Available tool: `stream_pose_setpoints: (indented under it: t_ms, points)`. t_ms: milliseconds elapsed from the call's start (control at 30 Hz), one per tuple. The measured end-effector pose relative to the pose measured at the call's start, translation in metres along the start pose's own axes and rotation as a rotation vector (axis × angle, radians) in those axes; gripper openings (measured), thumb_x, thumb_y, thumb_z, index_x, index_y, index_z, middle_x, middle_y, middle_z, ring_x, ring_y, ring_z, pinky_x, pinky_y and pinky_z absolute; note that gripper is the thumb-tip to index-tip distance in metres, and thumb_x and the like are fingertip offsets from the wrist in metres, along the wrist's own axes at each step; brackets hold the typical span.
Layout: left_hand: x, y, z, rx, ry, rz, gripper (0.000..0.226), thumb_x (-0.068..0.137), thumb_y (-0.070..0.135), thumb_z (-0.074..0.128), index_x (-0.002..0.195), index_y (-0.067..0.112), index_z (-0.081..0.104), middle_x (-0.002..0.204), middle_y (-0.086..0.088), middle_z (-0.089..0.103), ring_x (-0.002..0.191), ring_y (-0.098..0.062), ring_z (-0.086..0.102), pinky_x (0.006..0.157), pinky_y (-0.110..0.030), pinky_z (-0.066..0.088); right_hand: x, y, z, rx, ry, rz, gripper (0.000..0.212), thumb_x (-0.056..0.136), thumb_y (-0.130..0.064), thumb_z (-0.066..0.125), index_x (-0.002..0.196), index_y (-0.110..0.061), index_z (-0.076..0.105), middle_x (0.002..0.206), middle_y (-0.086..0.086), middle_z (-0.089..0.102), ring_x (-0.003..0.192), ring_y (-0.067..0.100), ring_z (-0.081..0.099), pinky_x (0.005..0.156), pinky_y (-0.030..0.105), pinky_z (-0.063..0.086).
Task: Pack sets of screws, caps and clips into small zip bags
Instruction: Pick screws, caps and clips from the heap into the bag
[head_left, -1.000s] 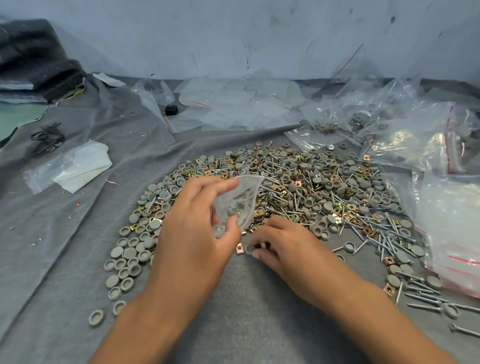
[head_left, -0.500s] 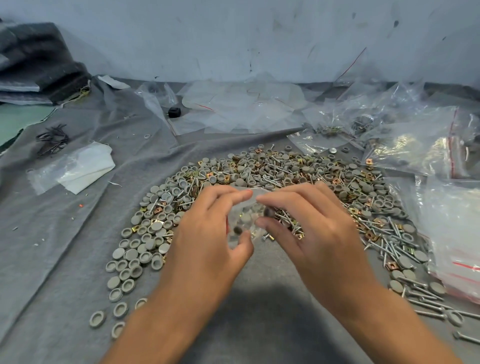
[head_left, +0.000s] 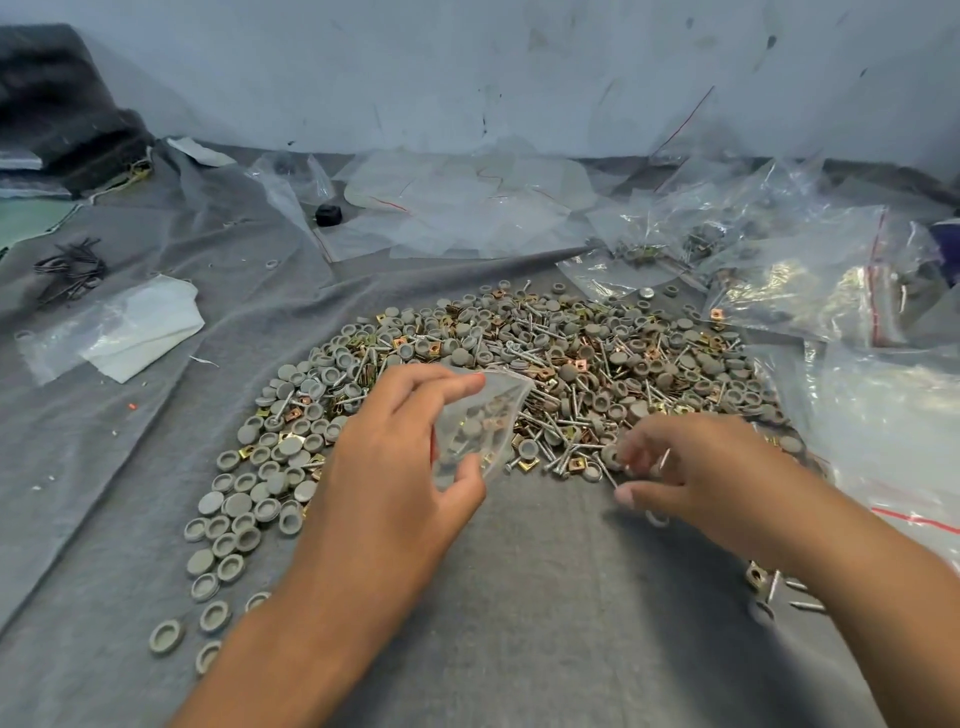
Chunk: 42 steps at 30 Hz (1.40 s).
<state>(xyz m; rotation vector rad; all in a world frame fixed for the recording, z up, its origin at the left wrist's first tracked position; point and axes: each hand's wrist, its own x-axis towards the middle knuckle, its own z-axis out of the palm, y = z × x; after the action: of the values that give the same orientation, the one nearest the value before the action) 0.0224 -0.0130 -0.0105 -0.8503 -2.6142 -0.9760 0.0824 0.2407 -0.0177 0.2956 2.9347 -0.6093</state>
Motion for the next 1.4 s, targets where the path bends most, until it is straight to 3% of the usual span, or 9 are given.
stream_pose_setpoints:
  t_ms: [200, 367, 500, 633, 733, 867, 1000, 1167, 1400]
  points:
    - [0.0, 0.001, 0.001, 0.0, -0.004, 0.003, 0.057, 0.077, 0.012, 0.08, 0.131, 0.022, 0.064, 0.12, 0.016, 0.056, 0.09, 0.012, 0.05, 0.089, 0.002, 0.032, 0.007, -0.009, 0.016, -0.14, 0.108, -0.077, 0.031, 0.083, -0.059, 0.071, 0.109, -0.048, 0.058, 0.097, -0.027, 0.051, 0.084, -0.006, 0.052, 0.074, 0.028, 0.055]
    - [-0.002, 0.002, 0.001, -0.004, -0.006, 0.001, 0.059, 0.076, 0.015, 0.079, 0.133, 0.024, 0.063, 0.12, 0.018, 0.054, 0.092, 0.013, 0.05, 0.089, 0.003, 0.032, 0.013, -0.009, 0.023, -0.08, 0.103, -0.035, 0.02, 0.087, -0.052, 0.07, 0.099, -0.041, 0.059, 0.102, -0.02, 0.042, 0.093, 0.006, 0.053, 0.081, 0.031, 0.052]
    - [-0.001, 0.002, 0.0, -0.012, 0.002, -0.003, 0.058, 0.077, 0.015, 0.079, 0.132, 0.025, 0.063, 0.119, 0.019, 0.055, 0.092, 0.013, 0.051, 0.09, 0.003, 0.032, 0.015, -0.006, 0.023, -0.001, 0.11, 0.004, 0.022, 0.083, -0.054, 0.072, 0.089, -0.039, 0.056, 0.099, -0.021, 0.036, 0.086, 0.003, 0.049, 0.072, 0.024, 0.046]
    - [-0.001, 0.001, -0.001, -0.017, 0.011, -0.008, 0.058, 0.076, 0.014, 0.079, 0.132, 0.024, 0.064, 0.119, 0.018, 0.055, 0.091, 0.013, 0.051, 0.09, 0.002, 0.032, 0.016, 0.002, 0.017, 0.14, 0.153, 0.079, 0.021, 0.081, -0.051, 0.076, 0.079, -0.039, 0.059, 0.1, -0.017, 0.041, 0.08, 0.003, 0.052, 0.055, 0.013, 0.038]
    - [-0.001, -0.001, -0.001, -0.019, 0.017, -0.01, 0.058, 0.076, 0.014, 0.079, 0.131, 0.024, 0.064, 0.118, 0.018, 0.055, 0.091, 0.013, 0.051, 0.091, 0.002, 0.032, 0.021, 0.009, 0.015, 0.091, 0.195, 0.09, 0.019, 0.086, -0.041, 0.074, 0.078, -0.038, 0.058, 0.098, -0.013, 0.049, 0.082, 0.002, 0.05, 0.061, 0.016, 0.032]
    - [-0.001, -0.001, -0.001, -0.015, 0.014, -0.006, 0.058, 0.076, 0.014, 0.079, 0.131, 0.024, 0.064, 0.119, 0.018, 0.055, 0.092, 0.013, 0.05, 0.093, 0.002, 0.031, 0.023, 0.016, 0.016, 0.054, 0.216, 0.082, 0.024, 0.089, -0.021, 0.075, 0.084, -0.035, 0.056, 0.09, -0.014, 0.059, 0.078, 0.001, 0.056, 0.06, 0.016, 0.04]
    - [-0.001, -0.001, -0.002, -0.011, 0.012, -0.012, 0.058, 0.076, 0.017, 0.077, 0.132, 0.024, 0.063, 0.119, 0.018, 0.054, 0.091, 0.012, 0.05, 0.093, 0.002, 0.031, 0.022, 0.012, 0.016, 0.031, 0.222, 0.024, 0.019, 0.09, -0.027, 0.074, 0.1, -0.041, 0.064, 0.086, -0.02, 0.06, 0.072, -0.004, 0.056, 0.058, 0.012, 0.037]
    - [-0.001, 0.001, -0.001, -0.008, 0.009, -0.007, 0.057, 0.077, 0.016, 0.077, 0.132, 0.023, 0.064, 0.12, 0.018, 0.054, 0.091, 0.014, 0.05, 0.093, 0.004, 0.029, 0.022, 0.009, 0.016, -0.003, 0.193, -0.013, 0.021, 0.092, -0.027, 0.072, 0.081, -0.04, 0.06, 0.09, -0.017, 0.056, 0.077, -0.002, 0.053, 0.06, 0.013, 0.036]
    - [-0.001, 0.0, 0.001, -0.003, 0.003, 0.005, 0.059, 0.076, 0.015, 0.078, 0.132, 0.023, 0.064, 0.119, 0.017, 0.055, 0.086, 0.008, 0.051, 0.091, 0.0, 0.033, -0.003, -0.04, 0.012, 0.245, 0.516, -0.259, 0.006, 0.091, -0.031, 0.061, 0.092, -0.037, 0.059, 0.093, -0.024, 0.052, 0.09, -0.01, 0.052, 0.079, 0.001, 0.037]
